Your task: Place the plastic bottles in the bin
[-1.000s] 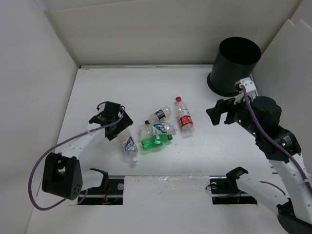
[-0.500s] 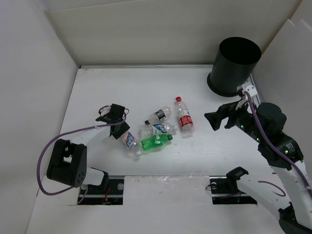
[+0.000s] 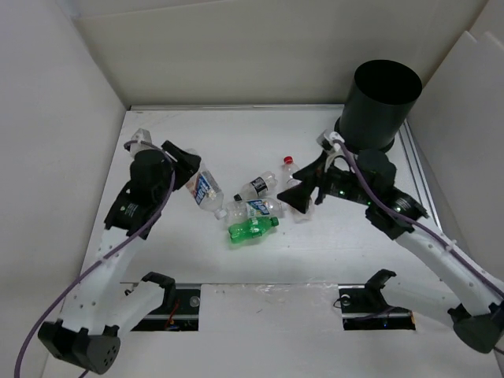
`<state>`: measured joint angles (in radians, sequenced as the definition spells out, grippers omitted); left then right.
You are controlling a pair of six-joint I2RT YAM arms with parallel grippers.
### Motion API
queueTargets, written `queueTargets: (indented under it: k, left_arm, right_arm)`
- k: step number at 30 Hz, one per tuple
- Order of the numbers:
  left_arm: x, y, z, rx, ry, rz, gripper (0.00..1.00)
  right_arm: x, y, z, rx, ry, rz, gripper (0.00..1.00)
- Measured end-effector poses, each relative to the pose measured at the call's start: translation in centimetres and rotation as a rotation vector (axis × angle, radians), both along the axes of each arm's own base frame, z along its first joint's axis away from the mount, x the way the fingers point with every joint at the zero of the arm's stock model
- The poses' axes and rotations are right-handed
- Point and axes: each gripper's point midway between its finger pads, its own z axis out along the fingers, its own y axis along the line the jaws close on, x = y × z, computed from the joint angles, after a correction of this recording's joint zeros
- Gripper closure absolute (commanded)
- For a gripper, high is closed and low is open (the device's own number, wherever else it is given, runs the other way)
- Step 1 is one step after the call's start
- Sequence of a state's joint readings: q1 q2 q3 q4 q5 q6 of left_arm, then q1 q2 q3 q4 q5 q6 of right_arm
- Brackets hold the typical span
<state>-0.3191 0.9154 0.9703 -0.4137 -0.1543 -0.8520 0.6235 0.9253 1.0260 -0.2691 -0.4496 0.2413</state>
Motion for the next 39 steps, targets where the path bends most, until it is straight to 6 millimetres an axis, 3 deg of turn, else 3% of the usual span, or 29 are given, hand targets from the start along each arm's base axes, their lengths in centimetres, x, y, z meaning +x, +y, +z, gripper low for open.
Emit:
queueTargets:
  k: [4,6,8,15,20,24,26,28,29,30,31,32,33,34,35,39]
  left_arm:
    - [0.1,-3.2,9.2,-0.069,-0.251,-0.198,1.0]
    - [0.8,-4.9,11.8,-0.083,-0.322,-0.288,1.0]
    - [1.3,-6.3,13.1,-0.087,-0.361,-0.366,1.0]
    - [2.9,-9.3,11.6,-0.077,-0.322,-0.527,1.0]
    - [2.6,-10.0,12.9,-0.089,-0.372,-0.575,1.0]
    - [2.6,-10.1,13.6,-0.091,-0.404,-0.585,1.0]
    - [2.7,-10.1,13.7,-0.087,-0.412,-0.584,1.0]
    - [2.7,-10.1,13.9,-0.081,-0.422,-0.586,1.0]
    - [2.8,-10.0,13.8,-0.067,-0.425,-0.585,0.92]
    - [2.8,-9.8,13.8,-0.057,-0.427,-0.583,0.85]
    - [2.9,-9.6,13.9,-0.041,-0.436,-0.573,0.77]
    - [3.0,-9.4,13.9,-0.022,-0.444,-0.565,0.64]
    - [3.1,-9.3,13.8,-0.009,-0.445,-0.561,0.01]
    - [3.1,-9.1,13.8,-0.005,-0.443,-0.548,0.01]
    - [3.1,-9.1,14.1,-0.016,-0.449,-0.535,0.01]
    - [3.0,-7.7,16.2,-0.027,-0.506,-0.442,0.01]
  right_arm:
    - [0.8,4.7,-1.3,0.004,0.038,0.086,0.0]
    - [1.7,6.4,-1.3,0.021,0.043,0.098,0.0]
    - [3.1,7.8,-1.0,0.056,0.038,0.084,0.0]
    - [6.1,12.1,1.8,0.214,0.022,0.128,0.0]
    - [7.8,14.6,3.5,0.279,0.017,0.161,0.0]
    - [8.7,17.1,3.5,0.313,0.052,0.209,0.0]
    - [8.4,18.1,3.1,0.317,0.072,0.234,0.05]
    - [7.8,19.1,2.6,0.314,0.091,0.262,0.2]
    - [7.5,19.4,2.4,0.313,0.099,0.27,0.27]
    - [7.6,19.5,2.3,0.315,0.114,0.269,0.44]
    - [7.7,19.5,2.3,0.317,0.12,0.27,0.53]
    - [7.7,19.6,2.2,0.316,0.129,0.273,0.63]
    - [7.7,19.6,2.1,0.312,0.134,0.271,0.72]
    - [7.7,19.6,2.0,0.309,0.139,0.272,0.86]
    - [7.8,19.7,1.9,0.305,0.139,0.277,0.92]
    - [8.9,18.8,2.1,0.273,0.135,0.279,0.99]
